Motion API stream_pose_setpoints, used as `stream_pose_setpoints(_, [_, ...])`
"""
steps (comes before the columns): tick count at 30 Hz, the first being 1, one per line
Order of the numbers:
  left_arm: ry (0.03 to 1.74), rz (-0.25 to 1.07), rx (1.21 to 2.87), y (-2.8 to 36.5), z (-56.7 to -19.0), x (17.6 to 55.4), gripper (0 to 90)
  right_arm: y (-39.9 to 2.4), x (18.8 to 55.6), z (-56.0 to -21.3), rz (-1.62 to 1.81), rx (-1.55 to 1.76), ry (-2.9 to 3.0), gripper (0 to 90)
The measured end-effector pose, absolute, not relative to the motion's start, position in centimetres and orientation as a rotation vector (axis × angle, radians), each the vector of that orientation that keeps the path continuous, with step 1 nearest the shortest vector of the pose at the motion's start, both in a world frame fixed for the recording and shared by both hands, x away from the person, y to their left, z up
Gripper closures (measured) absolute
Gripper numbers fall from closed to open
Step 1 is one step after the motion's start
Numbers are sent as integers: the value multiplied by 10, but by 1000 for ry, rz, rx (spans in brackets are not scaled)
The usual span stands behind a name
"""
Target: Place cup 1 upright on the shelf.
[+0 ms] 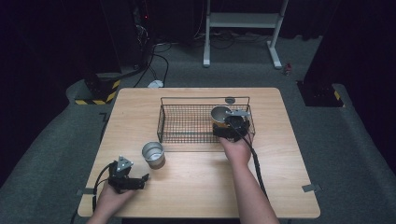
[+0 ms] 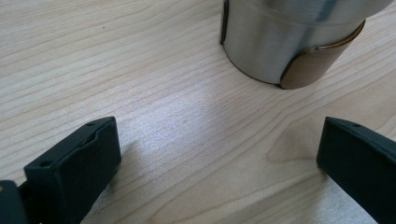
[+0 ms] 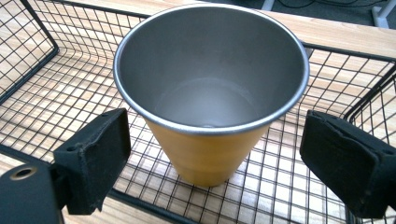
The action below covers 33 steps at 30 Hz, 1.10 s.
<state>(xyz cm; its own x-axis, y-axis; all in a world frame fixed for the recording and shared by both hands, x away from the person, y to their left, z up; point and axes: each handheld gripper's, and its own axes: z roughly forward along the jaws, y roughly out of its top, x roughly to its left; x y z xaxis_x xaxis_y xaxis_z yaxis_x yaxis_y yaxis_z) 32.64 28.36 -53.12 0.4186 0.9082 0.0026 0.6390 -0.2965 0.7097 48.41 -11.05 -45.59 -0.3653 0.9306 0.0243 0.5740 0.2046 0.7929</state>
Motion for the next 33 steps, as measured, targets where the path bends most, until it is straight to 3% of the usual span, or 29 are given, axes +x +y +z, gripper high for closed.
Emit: stream_pose_setpoints(33, [1302,547,2042,283,-531,327,1,-134,423,-446,1176,1306,1992,91])
